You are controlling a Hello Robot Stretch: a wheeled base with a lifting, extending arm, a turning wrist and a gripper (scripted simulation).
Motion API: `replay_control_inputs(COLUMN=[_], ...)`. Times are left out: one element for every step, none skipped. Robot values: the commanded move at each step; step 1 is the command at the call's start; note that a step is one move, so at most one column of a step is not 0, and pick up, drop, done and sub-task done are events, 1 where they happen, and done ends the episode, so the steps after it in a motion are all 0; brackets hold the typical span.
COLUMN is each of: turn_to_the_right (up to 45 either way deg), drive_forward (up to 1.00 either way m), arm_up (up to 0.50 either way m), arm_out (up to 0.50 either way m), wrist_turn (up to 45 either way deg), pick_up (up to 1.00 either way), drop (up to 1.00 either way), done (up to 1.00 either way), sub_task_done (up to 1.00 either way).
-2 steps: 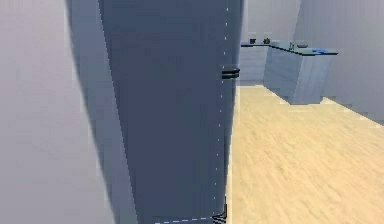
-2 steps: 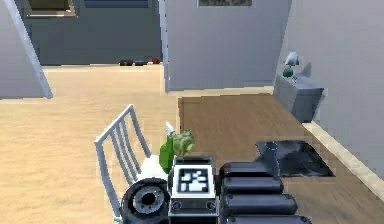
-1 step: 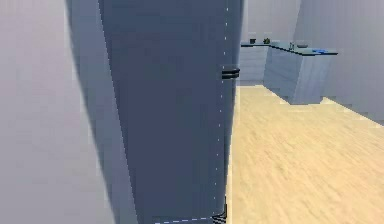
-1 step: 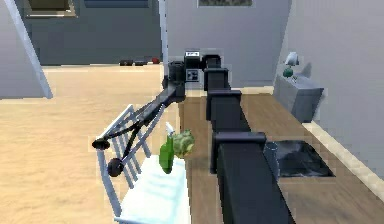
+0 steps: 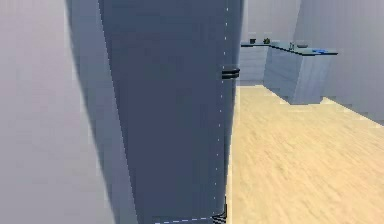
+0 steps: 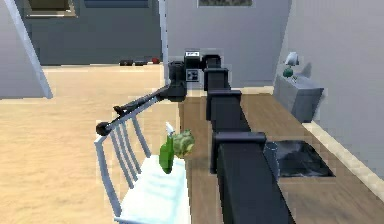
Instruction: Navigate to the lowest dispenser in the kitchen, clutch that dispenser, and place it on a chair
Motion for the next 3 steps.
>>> replay_control_inputs(turn_to_the_right=[0.0, 0.0, 0.0], drive_forward=[0.0, 0.0, 0.0], arm_up=[0.0, 0.0, -0.06], arm_out=[0.0, 0.0, 0.0], wrist_turn=[45.0, 12.0, 0.0], pick_up=[0.0, 0.0, 0.0], drop=[0.0, 0.0, 0.0], done=[0.0, 0.0, 0.0], sub_task_done=[0.0, 0.0, 0.0])
